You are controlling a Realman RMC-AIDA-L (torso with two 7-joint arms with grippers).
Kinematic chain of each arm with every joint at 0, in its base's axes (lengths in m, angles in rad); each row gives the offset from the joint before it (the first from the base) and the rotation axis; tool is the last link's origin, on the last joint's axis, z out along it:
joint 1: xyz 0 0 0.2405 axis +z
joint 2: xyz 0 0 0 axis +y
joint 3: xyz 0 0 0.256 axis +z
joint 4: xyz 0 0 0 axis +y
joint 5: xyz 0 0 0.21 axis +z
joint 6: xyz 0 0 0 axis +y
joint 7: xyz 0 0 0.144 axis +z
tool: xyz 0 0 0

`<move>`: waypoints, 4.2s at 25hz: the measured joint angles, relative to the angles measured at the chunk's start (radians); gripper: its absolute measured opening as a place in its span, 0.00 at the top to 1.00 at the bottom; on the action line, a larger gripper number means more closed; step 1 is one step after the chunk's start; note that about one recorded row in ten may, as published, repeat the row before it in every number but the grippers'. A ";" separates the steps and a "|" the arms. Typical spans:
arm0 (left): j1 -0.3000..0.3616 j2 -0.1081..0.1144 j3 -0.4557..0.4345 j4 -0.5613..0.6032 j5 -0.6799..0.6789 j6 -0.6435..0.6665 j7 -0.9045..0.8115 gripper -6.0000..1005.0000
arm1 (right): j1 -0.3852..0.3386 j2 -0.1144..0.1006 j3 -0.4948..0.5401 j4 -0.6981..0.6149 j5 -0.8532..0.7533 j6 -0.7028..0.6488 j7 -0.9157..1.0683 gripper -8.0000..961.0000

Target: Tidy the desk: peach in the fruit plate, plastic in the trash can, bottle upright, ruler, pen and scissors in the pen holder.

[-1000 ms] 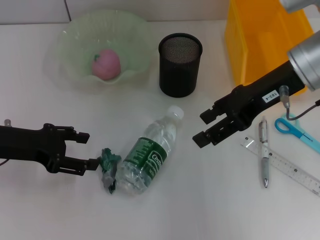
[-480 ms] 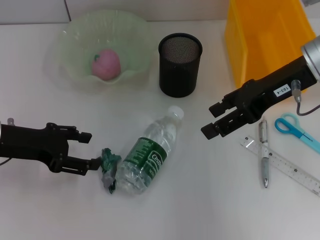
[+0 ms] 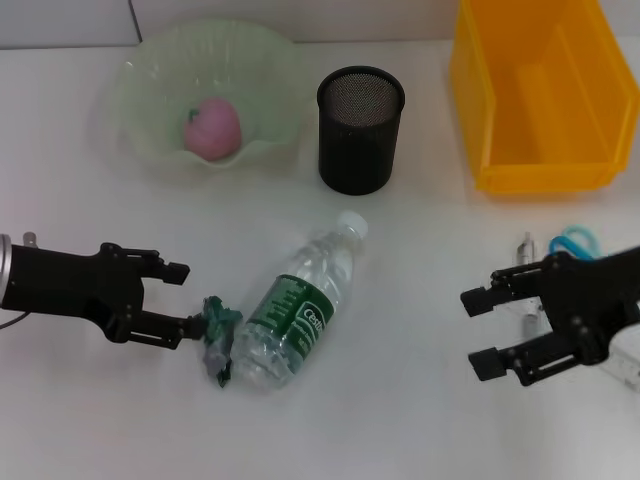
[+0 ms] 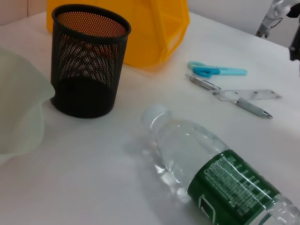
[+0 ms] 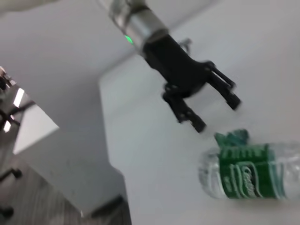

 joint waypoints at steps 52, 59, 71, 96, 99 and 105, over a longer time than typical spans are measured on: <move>-0.023 -0.029 0.012 -0.002 0.076 -0.051 -0.113 0.68 | -0.074 -0.026 0.175 0.389 0.027 0.087 -0.376 0.17; -0.019 -0.029 0.010 -0.002 0.082 -0.056 -0.132 0.76 | -0.073 -0.026 0.178 0.391 0.027 0.088 -0.392 0.18; -0.009 -0.040 0.008 0.005 0.101 -0.084 -0.112 0.99 | -0.079 -0.020 0.174 0.392 0.023 0.092 -0.396 0.18; -0.028 0.002 -0.051 0.114 -0.269 0.037 -0.089 0.94 | -0.077 -0.013 0.187 0.573 0.263 0.073 -0.494 0.18; -0.035 0.001 -0.050 0.115 -0.316 0.038 -0.078 0.93 | -0.073 0.008 0.187 0.639 0.333 0.079 -0.566 0.18; -0.060 -0.017 -0.043 0.113 -0.367 0.065 -0.049 0.92 | -0.055 0.028 0.188 0.816 0.482 0.121 -0.708 0.18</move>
